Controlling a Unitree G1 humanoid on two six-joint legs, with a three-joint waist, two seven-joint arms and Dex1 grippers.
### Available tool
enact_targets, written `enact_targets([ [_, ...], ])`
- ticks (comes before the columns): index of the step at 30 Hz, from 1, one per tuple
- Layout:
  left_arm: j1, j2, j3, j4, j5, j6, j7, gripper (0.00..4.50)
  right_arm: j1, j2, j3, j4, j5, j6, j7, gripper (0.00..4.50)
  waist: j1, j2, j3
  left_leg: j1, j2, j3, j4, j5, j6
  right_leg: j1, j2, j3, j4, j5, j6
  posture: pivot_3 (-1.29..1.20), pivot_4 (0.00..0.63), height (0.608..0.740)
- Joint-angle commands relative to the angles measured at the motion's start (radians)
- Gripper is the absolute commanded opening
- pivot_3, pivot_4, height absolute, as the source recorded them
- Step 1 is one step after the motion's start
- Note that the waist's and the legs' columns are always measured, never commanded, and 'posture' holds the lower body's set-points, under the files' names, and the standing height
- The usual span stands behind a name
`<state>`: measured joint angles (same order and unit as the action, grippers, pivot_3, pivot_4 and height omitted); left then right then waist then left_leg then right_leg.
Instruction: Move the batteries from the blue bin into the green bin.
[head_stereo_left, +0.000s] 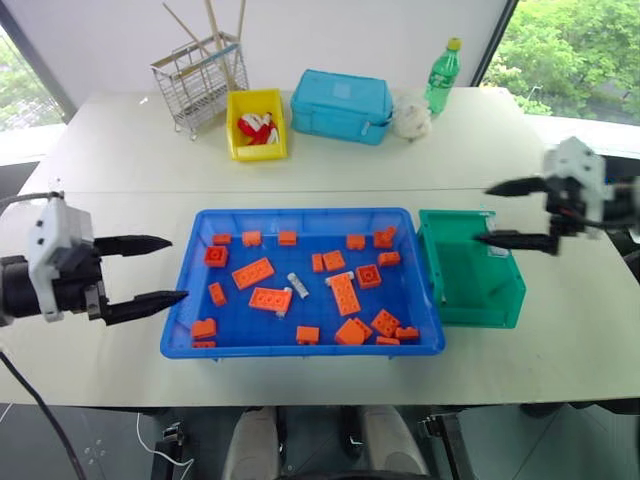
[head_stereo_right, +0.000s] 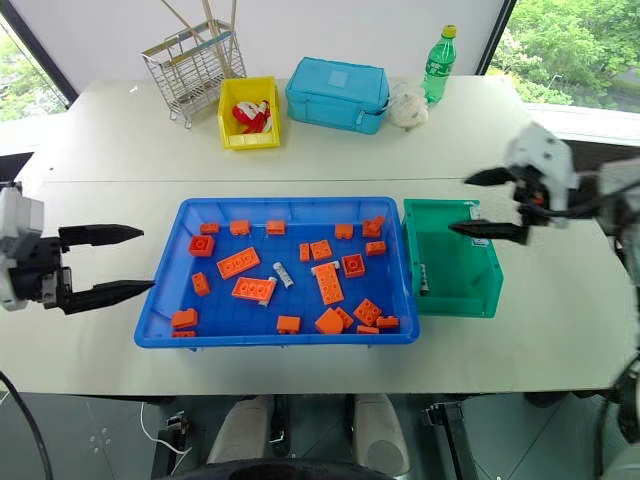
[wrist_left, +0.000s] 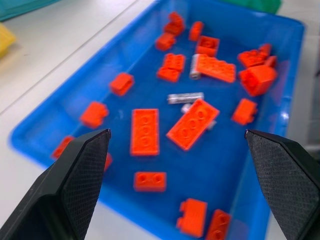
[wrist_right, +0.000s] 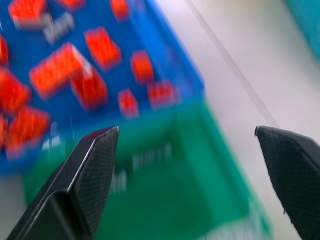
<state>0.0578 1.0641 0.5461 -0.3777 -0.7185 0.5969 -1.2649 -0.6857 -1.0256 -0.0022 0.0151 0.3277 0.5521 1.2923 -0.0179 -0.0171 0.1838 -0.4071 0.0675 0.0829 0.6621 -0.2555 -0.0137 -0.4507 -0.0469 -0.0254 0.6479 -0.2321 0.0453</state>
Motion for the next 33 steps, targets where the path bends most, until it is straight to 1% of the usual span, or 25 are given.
enact_targets([
  [1,0.033,0.034,0.018,-0.065,-0.013,-0.012,-0.06,4.5,-0.103,0.087,0.087,-0.17,0.024,0.177,-0.09,4.48,0.0,0.0,0.0,0.0,0.0,0.0,0.0,0.0,0.0,0.0,0.0,0.0,0.0,0.0,0.0,0.0,0.15,0.736],
  [3,0.044,0.04,0.019,-0.081,-0.02,-0.005,-0.074,4.5,-0.135,0.149,0.167,-0.22,-0.004,0.238,-0.137,4.48,0.001,0.0,0.0,-0.001,0.0,0.0,0.0,0.0,0.0,-0.001,0.0,0.0,0.0,0.0,-0.001,0.0,0.15,0.736],
  [6,0.072,0.046,0.028,-0.085,0.0,-0.025,-0.106,4.5,-0.17,0.257,0.264,-0.284,0.016,0.352,-0.183,4.48,0.005,-0.001,0.0,-0.002,0.0,0.0,0.0,0.0,0.0,-0.001,0.0,0.0,0.0,0.0,-0.001,0.0,0.15,0.736],
  [10,0.106,0.055,0.044,-0.069,0.027,-0.039,-0.131,4.5,-0.212,0.402,0.395,-0.303,-0.009,0.432,-0.257,4.48,0.003,-0.001,0.0,-0.002,0.0,0.0,0.001,0.0,0.0,-0.001,-0.001,0.0,0.0,0.0,-0.001,0.0,0.15,0.736],
  [12,0.123,0.055,0.055,-0.061,0.04,-0.044,-0.141,4.5,-0.226,0.471,0.463,-0.292,-0.02,0.448,-0.28,4.48,0.001,-0.001,-0.001,-0.002,0.0,0.0,0.001,0.0,0.0,-0.002,0.0,0.0,0.001,0.0,-0.001,0.0,0.15,0.736],
  [14,0.133,0.053,0.062,-0.053,0.052,-0.049,-0.143,4.5,-0.237,0.53,0.504,-0.267,-0.032,0.467,-0.312,4.48,0.001,-0.001,-0.001,-0.002,0.0,0.0,0.001,0.0,0.0,-0.002,0.0,0.0,0.001,0.0,-0.001,0.0,0.15,0.736],
  [16,0.139,0.05,0.071,-0.039,0.06,-0.052,-0.142,4.5,-0.252,0.616,0.552,-0.205,-0.06,0.469,-0.362,4.48,0.001,-0.001,-0.001,-0.003,0.0,0.0,0.001,0.0,0.0,-0.002,0.0,-0.001,0.001,0.0,-0.001,0.0,0.15,0.736],
  [19,0.147,0.048,0.085,-0.037,0.057,-0.045,-0.141,4.5,-0.265,0.718,0.591,-0.134,-0.079,0.489,-0.412,4.48,0.0,-0.002,-0.001,-0.002,0.0,0.0,0.001,0.0,0.0,-0.002,0.0,-0.001,0.002,0.0,-0.001,0.0,0.15,0.736],
  [21,0.154,0.048,0.096,-0.041,0.052,-0.038,-0.145,4.5,-0.264,0.745,0.606,-0.116,-0.084,0.497,-0.419,4.48,0.001,-0.002,-0.002,-0.003,0.0,0.0,0.001,0.0,0.0,-0.002,0.0,-0.001,0.001,0.0,-0.001,0.0,0.15,0.736],
  [25,0.162,0.045,0.108,-0.048,0.049,-0.034,-0.14,4.5,-0.254,0.786,0.65,-0.047,-0.129,0.45,-0.448,4.48,0.002,-0.003,-0.002,-0.003,0.0,0.0,0.001,0.0,0.0,-0.002,-0.001,-0.001,0.001,0.0,-0.001,0.0,0.15,0.736],
  [33,0.153,0.044,0.108,-0.046,0.045,-0.036,-0.125,4.5,-0.224,0.802,0.725,0.044,-0.207,0.356,-0.448,4.48,-0.003,-0.004,-0.002,-0.003,0.0,0.0,0.001,0.0,0.0,-0.003,0.0,-0.001,0.001,0.0,-0.001,0.0,0.15,0.736],
])
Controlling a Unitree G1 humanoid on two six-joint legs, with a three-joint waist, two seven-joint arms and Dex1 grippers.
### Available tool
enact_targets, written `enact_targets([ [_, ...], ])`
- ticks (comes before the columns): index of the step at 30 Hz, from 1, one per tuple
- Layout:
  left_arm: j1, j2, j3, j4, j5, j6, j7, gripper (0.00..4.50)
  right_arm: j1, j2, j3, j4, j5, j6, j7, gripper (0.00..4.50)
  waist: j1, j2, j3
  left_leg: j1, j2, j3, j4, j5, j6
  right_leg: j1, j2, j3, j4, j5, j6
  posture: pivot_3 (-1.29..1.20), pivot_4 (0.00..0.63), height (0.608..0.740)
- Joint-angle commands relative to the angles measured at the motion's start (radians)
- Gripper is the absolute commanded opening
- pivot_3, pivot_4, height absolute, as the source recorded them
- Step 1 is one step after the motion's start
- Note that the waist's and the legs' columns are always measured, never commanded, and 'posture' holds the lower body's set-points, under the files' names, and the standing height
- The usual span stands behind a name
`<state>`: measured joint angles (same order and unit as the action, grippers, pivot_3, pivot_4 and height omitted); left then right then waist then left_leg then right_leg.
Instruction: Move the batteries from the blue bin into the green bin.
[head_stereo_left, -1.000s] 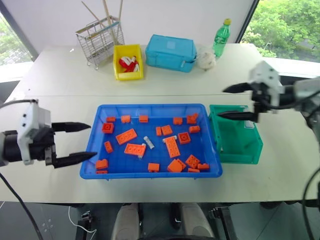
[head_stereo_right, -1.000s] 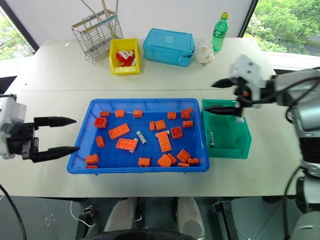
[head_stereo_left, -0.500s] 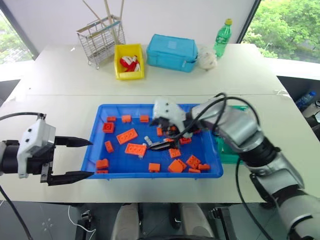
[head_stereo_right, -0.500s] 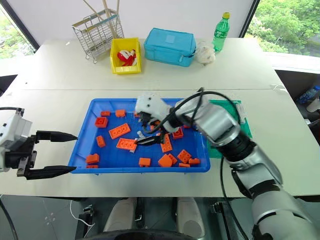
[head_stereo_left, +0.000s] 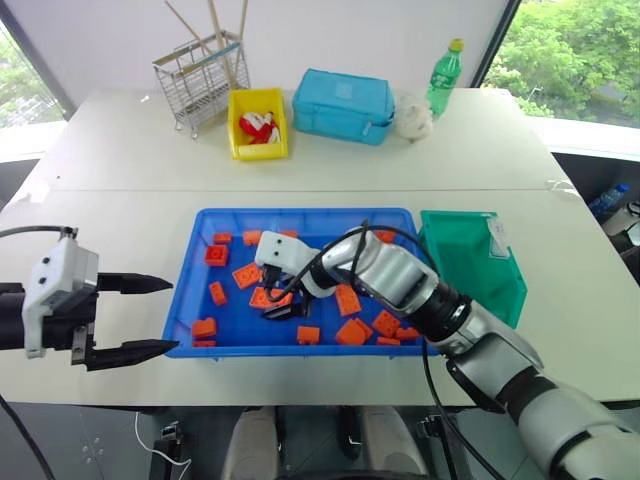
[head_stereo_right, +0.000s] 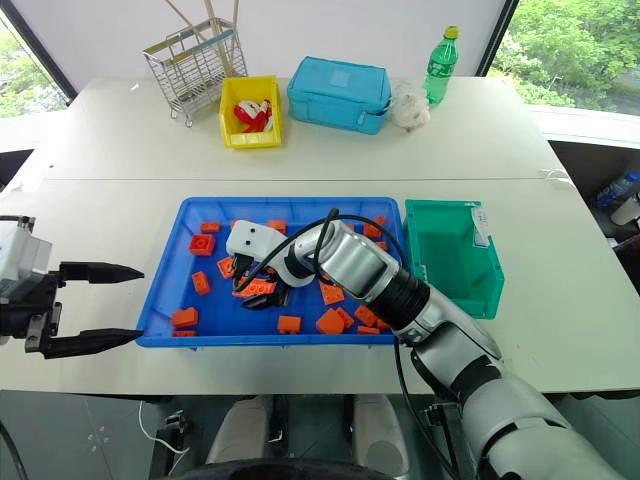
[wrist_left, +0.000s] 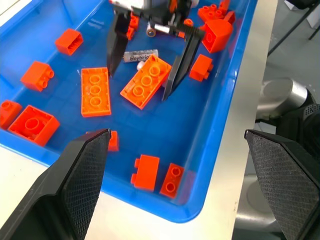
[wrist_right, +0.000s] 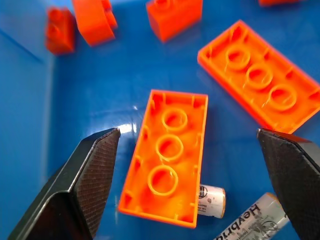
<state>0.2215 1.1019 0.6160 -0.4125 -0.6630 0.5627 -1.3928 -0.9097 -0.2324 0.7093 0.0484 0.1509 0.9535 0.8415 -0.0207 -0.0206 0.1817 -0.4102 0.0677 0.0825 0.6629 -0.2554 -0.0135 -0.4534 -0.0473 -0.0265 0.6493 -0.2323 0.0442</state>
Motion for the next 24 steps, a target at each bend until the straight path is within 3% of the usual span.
enact_targets([
  [1,-0.016,0.007,0.036,-0.011,-0.011,-0.002,0.007,4.5,0.003,0.01,0.014,0.016,-0.034,-0.053,0.006,4.48,-0.001,0.0,0.0,0.0,0.0,0.0,0.0,0.0,0.0,0.0,0.0,0.0,0.0,0.0,0.0,0.0,0.15,0.736],
  [2,-0.017,0.007,0.036,-0.011,-0.012,-0.001,0.008,4.5,0.006,0.01,0.014,0.016,-0.036,-0.056,0.008,4.48,0.0,0.0,0.0,0.0,0.0,0.0,0.0,0.0,0.0,0.0,0.0,0.0,0.0,0.0,0.0,0.0,0.15,0.736],
  [5,-0.026,0.006,0.024,0.004,-0.004,-0.013,0.009,4.5,-0.004,0.024,-0.014,0.015,-0.027,-0.058,0.017,3.6,0.0,0.0,0.0,0.0,0.0,0.0,0.0,0.0,0.0,0.0,0.0,0.0,0.0,0.0,0.0,0.0,0.15,0.736],
  [9,-0.045,0.005,0.003,0.023,0.006,-0.027,0.01,4.5,-0.034,0.035,-0.054,0.017,-0.014,-0.043,0.032,1.6,0.0,0.0,0.0,0.0,0.0,0.0,0.0,0.0,0.0,0.0,0.0,0.0,0.0,0.0,0.0,0.0,0.15,0.736],
  [15,-0.092,0.008,-0.04,0.048,0.015,-0.042,0.018,4.5,-0.094,0.083,-0.101,0.109,-0.022,-0.085,0.034,1.6,-0.001,0.0,0.0,0.0,0.0,0.0,0.0,0.0,0.0,0.0,0.0,0.0,0.0,0.0,0.0,0.0,0.15,0.736],
  [22,-0.14,-0.003,-0.092,0.048,0.018,-0.051,0.039,4.5,-0.184,0.208,-0.133,0.437,-0.098,-0.346,-0.018,1.6,-0.004,0.0,0.0,0.0,0.0,0.0,-0.001,0.0,0.0,-0.001,0.001,0.0,0.0,0.0,0.0,0.0,0.15,0.736],
  [23,-0.146,-0.005,-0.1,0.045,0.016,-0.051,0.045,4.5,-0.194,0.215,-0.135,0.462,-0.107,-0.363,-0.015,2.36,-0.004,0.0,0.0,0.0,0.0,0.0,-0.001,0.0,0.0,-0.001,0.0,0.0,0.0,0.0,0.0,0.0,0.15,0.736],
  [24,-0.152,-0.007,-0.107,0.042,0.013,-0.05,0.049,4.5,-0.201,0.22,-0.135,0.478,-0.116,-0.379,-0.014,2.75,-0.004,0.0,0.0,-0.001,0.0,0.0,-0.001,0.0,0.0,-0.001,0.0,0.0,0.0,0.0,0.0,0.0,0.15,0.736],
])
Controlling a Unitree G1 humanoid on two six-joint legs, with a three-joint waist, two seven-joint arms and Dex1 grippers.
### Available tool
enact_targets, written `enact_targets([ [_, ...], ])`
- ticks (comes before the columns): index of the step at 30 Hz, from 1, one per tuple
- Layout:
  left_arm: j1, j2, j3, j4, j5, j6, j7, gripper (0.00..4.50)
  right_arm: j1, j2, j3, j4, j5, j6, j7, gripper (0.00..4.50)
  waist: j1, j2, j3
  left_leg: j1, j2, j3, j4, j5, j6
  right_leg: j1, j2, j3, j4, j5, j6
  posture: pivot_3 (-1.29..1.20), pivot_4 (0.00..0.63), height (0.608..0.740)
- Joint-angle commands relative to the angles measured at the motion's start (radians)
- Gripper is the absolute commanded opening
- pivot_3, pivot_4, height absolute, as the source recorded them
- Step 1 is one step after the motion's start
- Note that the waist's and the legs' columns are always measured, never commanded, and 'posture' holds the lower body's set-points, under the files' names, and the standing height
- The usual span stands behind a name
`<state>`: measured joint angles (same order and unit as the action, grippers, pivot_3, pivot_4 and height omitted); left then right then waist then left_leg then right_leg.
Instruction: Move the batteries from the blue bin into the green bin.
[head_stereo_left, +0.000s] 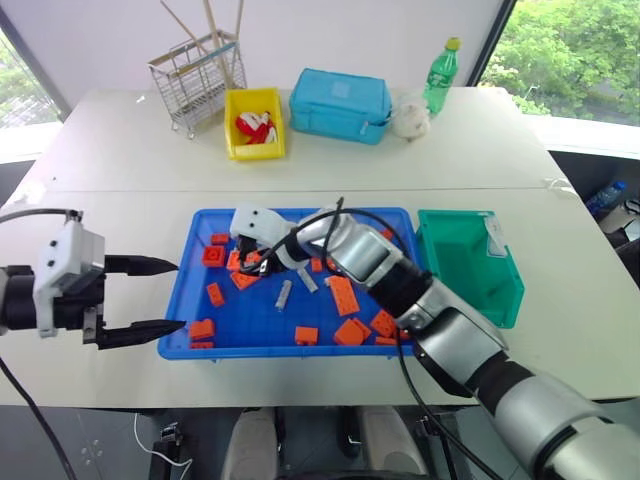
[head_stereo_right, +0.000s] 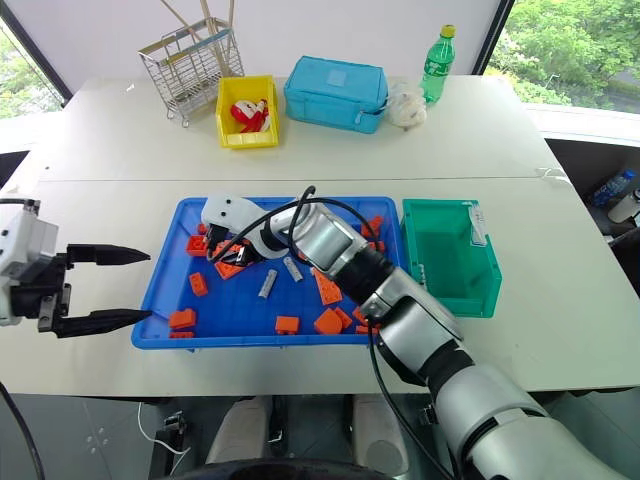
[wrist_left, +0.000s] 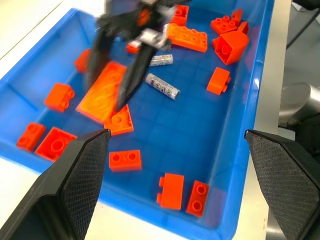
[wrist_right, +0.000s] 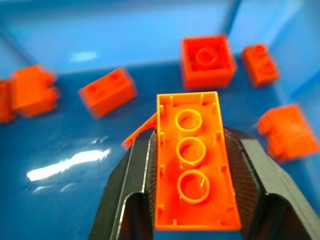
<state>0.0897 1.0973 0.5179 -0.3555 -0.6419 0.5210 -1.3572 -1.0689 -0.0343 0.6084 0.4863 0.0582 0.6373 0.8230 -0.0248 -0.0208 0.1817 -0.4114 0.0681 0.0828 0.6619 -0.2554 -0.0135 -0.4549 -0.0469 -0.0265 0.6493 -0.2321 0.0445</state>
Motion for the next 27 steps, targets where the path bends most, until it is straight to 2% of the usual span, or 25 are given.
enact_targets([
  [1,-0.025,-0.005,-0.015,-0.019,-0.012,-0.007,0.018,4.5,-0.047,0.02,-0.039,0.041,-0.029,-0.064,0.009,3.19,0.001,0.0,0.0,0.0,0.0,0.0,0.0,0.0,0.0,0.0,0.0,0.0,0.0,0.001,0.001,0.0,0.15,0.736],
  [3,-0.033,-0.009,-0.025,-0.024,-0.018,-0.003,0.024,4.5,-0.045,0.005,-0.05,0.01,-0.029,-0.051,0.029,4.16,0.003,0.0,0.0,-0.001,0.0,0.0,0.0,0.0,0.0,0.0,0.0,0.0,0.0,0.001,0.002,0.0,0.15,0.736],
  [9,-0.064,-0.027,-0.088,-0.041,-0.025,-0.002,0.044,4.5,0.059,-0.239,-0.025,-0.349,0.016,-0.031,0.272,4.16,0.012,-0.001,0.0,-0.004,-0.001,-0.001,0.001,0.0,0.0,-0.002,-0.001,0.0,0.0,0.001,0.002,0.0,0.15,0.736],
  [14,-0.109,-0.028,-0.136,-0.021,-0.023,-0.008,0.046,4.5,0.138,-0.395,-0.001,-0.443,0.008,-0.142,0.421,4.16,0.005,-0.001,0.0,-0.004,-0.001,-0.001,0.001,0.0,0.0,-0.003,0.0,0.0,0.0,0.002,0.003,0.0,0.15,0.736],
  [19,-0.148,-0.027,-0.163,-0.014,-0.024,-0.007,0.047,4.5,0.173,-0.381,0.019,-0.363,-0.046,-0.175,0.398,4.16,0.0,-0.001,0.0,-0.003,0.0,-0.001,0.001,0.0,0.0,-0.004,0.002,0.0,0.001,0.002,0.003,0.0,0.15,0.736],
  [27,-0.15,-0.018,-0.147,-0.016,-0.027,-0.002,0.046,4.5,0.206,-0.321,0.02,-0.227,-0.114,-0.415,0.359,4.16,0.009,-0.001,0.0,-0.004,0.0,-0.001,0.001,0.0,0.0,-0.004,0.001,0.0,0.001,0.001,0.003,0.0,0.15,0.736],
])
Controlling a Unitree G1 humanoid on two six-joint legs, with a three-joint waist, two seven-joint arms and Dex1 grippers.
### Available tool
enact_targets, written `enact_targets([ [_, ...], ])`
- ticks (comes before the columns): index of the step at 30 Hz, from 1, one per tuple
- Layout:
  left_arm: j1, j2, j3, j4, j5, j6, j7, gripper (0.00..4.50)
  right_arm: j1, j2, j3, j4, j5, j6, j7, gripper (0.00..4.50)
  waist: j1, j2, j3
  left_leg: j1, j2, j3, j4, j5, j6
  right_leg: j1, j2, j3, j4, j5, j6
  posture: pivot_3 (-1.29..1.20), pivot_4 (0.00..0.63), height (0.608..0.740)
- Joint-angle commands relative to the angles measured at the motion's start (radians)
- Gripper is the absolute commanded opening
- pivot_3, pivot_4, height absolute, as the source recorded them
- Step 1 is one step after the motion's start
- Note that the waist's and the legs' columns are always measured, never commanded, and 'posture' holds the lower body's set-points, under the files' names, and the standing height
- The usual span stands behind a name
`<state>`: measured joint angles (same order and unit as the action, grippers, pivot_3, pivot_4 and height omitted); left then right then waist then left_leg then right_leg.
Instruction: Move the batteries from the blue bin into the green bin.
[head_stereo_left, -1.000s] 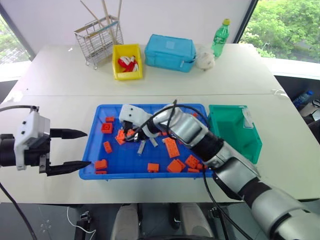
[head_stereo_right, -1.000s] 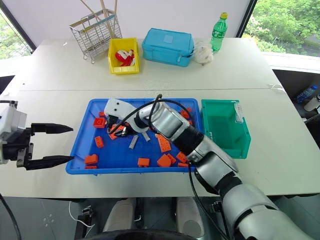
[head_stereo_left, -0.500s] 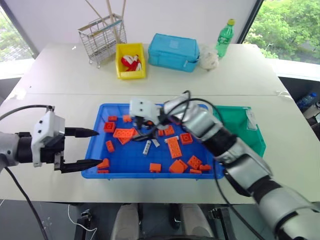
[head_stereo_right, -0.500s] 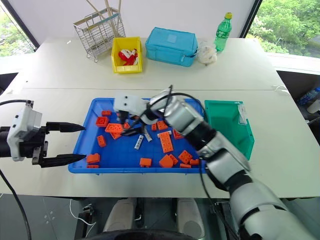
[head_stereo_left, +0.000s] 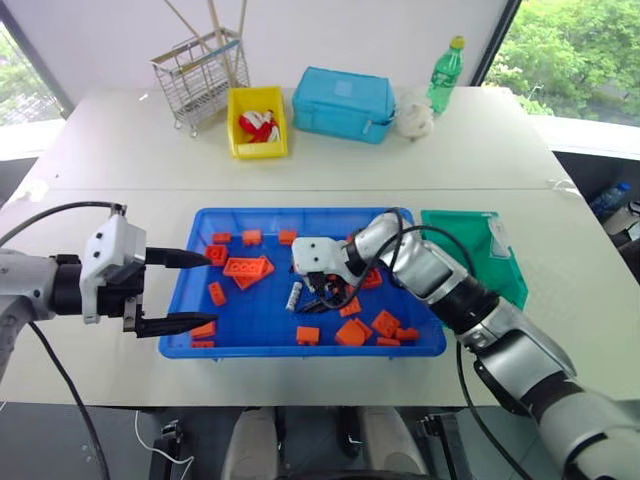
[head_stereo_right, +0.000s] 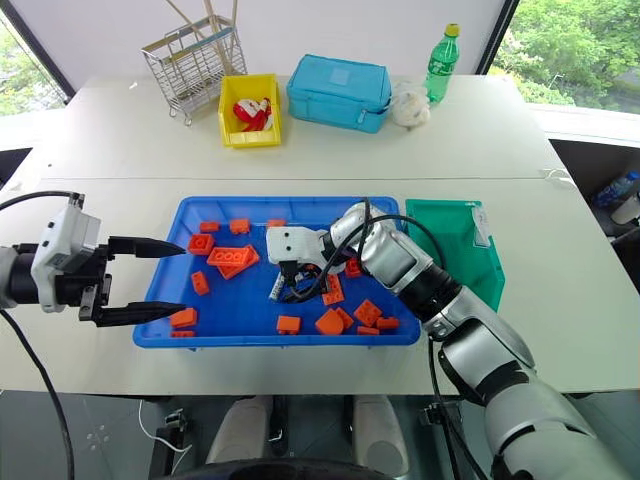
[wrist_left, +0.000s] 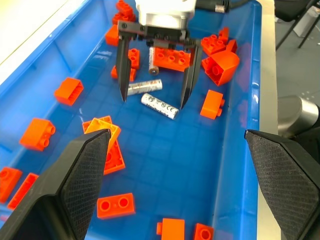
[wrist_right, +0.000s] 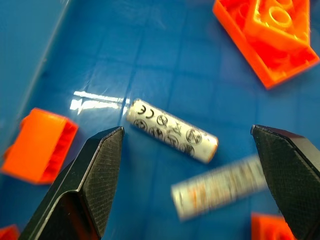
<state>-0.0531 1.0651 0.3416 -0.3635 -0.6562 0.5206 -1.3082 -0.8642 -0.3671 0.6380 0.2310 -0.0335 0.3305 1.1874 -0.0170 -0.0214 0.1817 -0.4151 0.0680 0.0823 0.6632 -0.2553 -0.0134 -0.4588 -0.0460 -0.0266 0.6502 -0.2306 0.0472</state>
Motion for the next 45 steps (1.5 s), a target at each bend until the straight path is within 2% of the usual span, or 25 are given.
enact_targets([
  [1,-0.006,0.015,0.031,-0.009,-0.014,0.0,-0.002,4.5,0.003,0.016,-0.01,0.043,-0.027,-0.13,-0.003,4.16,0.001,0.0,0.0,0.0,0.0,0.0,0.0,0.0,0.0,0.0,0.0,0.0,0.0,0.0,0.0,0.0,0.15,0.736],
  [3,-0.006,0.015,0.034,-0.013,-0.016,0.003,0.002,4.5,0.006,0.025,-0.018,0.064,-0.026,-0.145,0.002,3.62,0.0,0.0,0.0,0.0,0.0,0.0,0.0,0.0,0.0,0.001,0.0,0.0,0.0,0.0,0.0,0.0,0.15,0.736],
  [5,-0.003,0.015,0.036,-0.018,-0.017,0.005,0.007,4.5,0.008,0.034,-0.027,0.076,-0.018,-0.149,0.009,2.87,0.0,0.0,0.0,0.0,0.0,0.0,0.0,0.0,0.0,0.001,0.0,0.0,0.0,0.0,0.0,0.0,0.15,0.736],
  [9,-0.004,0.014,0.035,-0.017,-0.016,0.003,0.009,4.5,0.011,0.042,-0.04,0.065,-0.012,-0.143,0.023,0.77,0.0,0.0,0.0,0.0,0.0,0.0,0.0,0.0,0.0,0.0,0.0,0.0,0.0,0.0,0.0,0.0,0.15,0.736],
  [12,-0.012,0.011,0.025,-0.009,-0.012,-0.001,0.01,4.5,0.011,0.048,-0.068,0.033,0.015,-0.096,0.034,0.77,0.0,0.0,0.0,0.0,0.0,0.0,0.0,0.0,0.0,0.0,0.0,0.0,0.0,0.0,0.0,0.0,0.15,0.736],
  [17,-0.041,0.001,-0.01,0.013,0.002,-0.019,0.012,4.5,-0.015,0.051,-0.224,-0.102,0.136,0.1,-0.006,0.77,0.003,0.0,0.0,0.0,0.0,0.0,0.0,0.0,0.0,0.0,0.0,0.0,0.001,0.0,0.0,0.0,0.15,0.736],
  [21,-0.063,-0.014,-0.037,0.029,0.013,-0.031,0.012,4.5,-0.067,-0.007,-0.472,-0.216,0.253,0.34,-0.128,0.77,0.005,0.0,0.0,0.0,0.0,0.0,0.0,0.0,0.0,0.0,0.0,0.0,0.001,0.0,0.0,0.0,0.15,0.736],
  [24,-0.075,-0.023,-0.055,0.04,0.021,-0.042,0.011,4.5,-0.06,-0.128,-0.612,-0.272,0.303,0.482,-0.169,0.77,0.012,0.0,0.0,-0.001,-0.001,0.0,0.0,0.0,0.0,0.001,-0.001,0.0,0.0,0.0,0.0,0.0,0.15,0.736],
  [28,-0.098,-0.032,-0.08,0.062,0.028,-0.055,0.007,4.5,0.058,-0.345,-0.705,-0.335,0.307,0.53,-0.166,0.77,0.023,0.0,0.0,-0.002,-0.001,0.0,0.0,0.0,0.0,0.001,-0.002,-0.001,-0.003,0.0,0.0,0.0,0.15,0.736],
  [31,-0.117,-0.037,-0.101,0.086,0.038,-0.07,-0.001,4.5,0.161,-0.448,-0.775,-0.396,0.339,0.596,-0.185,0.77,0.019,0.0,0.0,-0.002,-0.001,0.0,0.0,0.0,0.0,0.0,-0.002,0.0,-0.003,-0.001,-0.001,0.0,0.15,0.736],
  [35,-0.16,-0.048,-0.131,0.119,0.049,-0.082,-0.01,4.5,0.313,-0.519,-0.858,-0.514,0.395,0.678,-0.206,0.77,0.004,0.001,0.0,-0.001,-0.001,-0.001,0.0,0.0,0.0,0.0,0.0,0.0,-0.001,0.0,0.0,0.0,0.15,0.736],
  [40,-0.198,-0.059,-0.162,0.149,0.061,-0.096,-0.021,4.5,0.454,-0.553,-0.895,-0.576,0.417,0.715,-0.256,0.77,0.002,0.0,0.0,0.0,-0.001,-0.001,0.0,0.0,0.0,0.001,0.001,0.001,-0.001,0.0,0.001,0.0,0.15,0.736],
  [43,-0.209,-0.064,-0.172,0.156,0.064,-0.099,-0.026,4.5,0.476,-0.577,-0.876,-0.588,0.413,0.68,-0.265,1.66,0.003,0.001,0.0,0.0,-0.001,-0.001,0.001,0.0,0.0,0.001,0.0,0.001,-0.001,0.0,0.0,0.0,0.15,0.736],
  [45,-0.214,-0.067,-0.175,0.154,0.064,-0.096,-0.026,4.5,0.433,-0.57,-0.857,-0.579,0.425,0.668,-0.277,2.65,0.001,0.0,0.0,0.0,-0.001,-0.001,0.001,0.0,0.0,0.001,0.0,0.001,-0.001,0.0,0.0,0.0,0.15,0.736],
])
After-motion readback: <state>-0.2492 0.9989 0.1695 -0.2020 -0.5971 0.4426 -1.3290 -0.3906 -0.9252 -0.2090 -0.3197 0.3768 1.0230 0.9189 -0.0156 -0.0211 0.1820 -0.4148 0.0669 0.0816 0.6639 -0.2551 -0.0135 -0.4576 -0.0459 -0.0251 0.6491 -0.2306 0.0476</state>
